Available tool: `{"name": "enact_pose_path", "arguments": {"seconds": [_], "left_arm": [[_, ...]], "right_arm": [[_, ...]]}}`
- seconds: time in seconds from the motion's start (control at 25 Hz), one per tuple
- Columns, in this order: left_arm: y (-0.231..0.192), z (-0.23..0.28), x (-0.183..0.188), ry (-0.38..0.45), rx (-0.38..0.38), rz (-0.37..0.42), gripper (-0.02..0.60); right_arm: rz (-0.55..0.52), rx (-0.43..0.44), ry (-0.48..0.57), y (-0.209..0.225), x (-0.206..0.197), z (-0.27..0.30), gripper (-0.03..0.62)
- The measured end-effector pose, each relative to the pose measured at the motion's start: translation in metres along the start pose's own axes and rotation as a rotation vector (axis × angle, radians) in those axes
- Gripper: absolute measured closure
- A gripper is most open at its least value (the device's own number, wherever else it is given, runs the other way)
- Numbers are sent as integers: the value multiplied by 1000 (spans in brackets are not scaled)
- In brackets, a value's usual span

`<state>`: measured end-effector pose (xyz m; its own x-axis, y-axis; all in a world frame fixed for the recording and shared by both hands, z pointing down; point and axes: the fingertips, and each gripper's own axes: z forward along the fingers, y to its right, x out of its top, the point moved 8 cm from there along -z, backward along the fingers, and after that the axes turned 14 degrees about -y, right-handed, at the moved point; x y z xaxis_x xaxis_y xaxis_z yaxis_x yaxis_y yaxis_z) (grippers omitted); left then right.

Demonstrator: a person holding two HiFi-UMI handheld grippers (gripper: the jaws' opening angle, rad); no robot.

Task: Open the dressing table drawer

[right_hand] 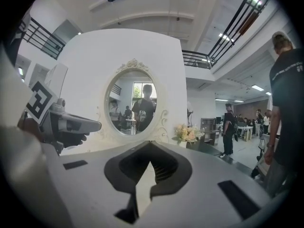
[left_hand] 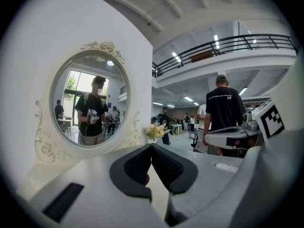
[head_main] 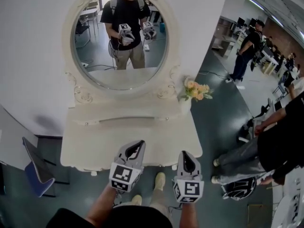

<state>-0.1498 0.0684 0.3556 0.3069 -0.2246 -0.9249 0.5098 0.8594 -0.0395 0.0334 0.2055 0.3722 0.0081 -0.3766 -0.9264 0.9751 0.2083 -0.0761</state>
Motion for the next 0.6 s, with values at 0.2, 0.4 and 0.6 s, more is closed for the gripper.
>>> {"name": "enact_pose_path", "arguments": {"seconds": [0.2, 0.4, 0.6], "left_arm": [[-13, 40, 9, -11, 63, -23, 578], [-22, 78, 15, -43, 119, -61, 578], [-35, 113, 12, -64, 170, -89, 578]], "right_arm": [[-11, 60, 4, 28, 10, 53, 595], [-27, 123, -30, 53, 13, 102, 595], [-25, 168, -59, 72, 7, 149, 595]]}}
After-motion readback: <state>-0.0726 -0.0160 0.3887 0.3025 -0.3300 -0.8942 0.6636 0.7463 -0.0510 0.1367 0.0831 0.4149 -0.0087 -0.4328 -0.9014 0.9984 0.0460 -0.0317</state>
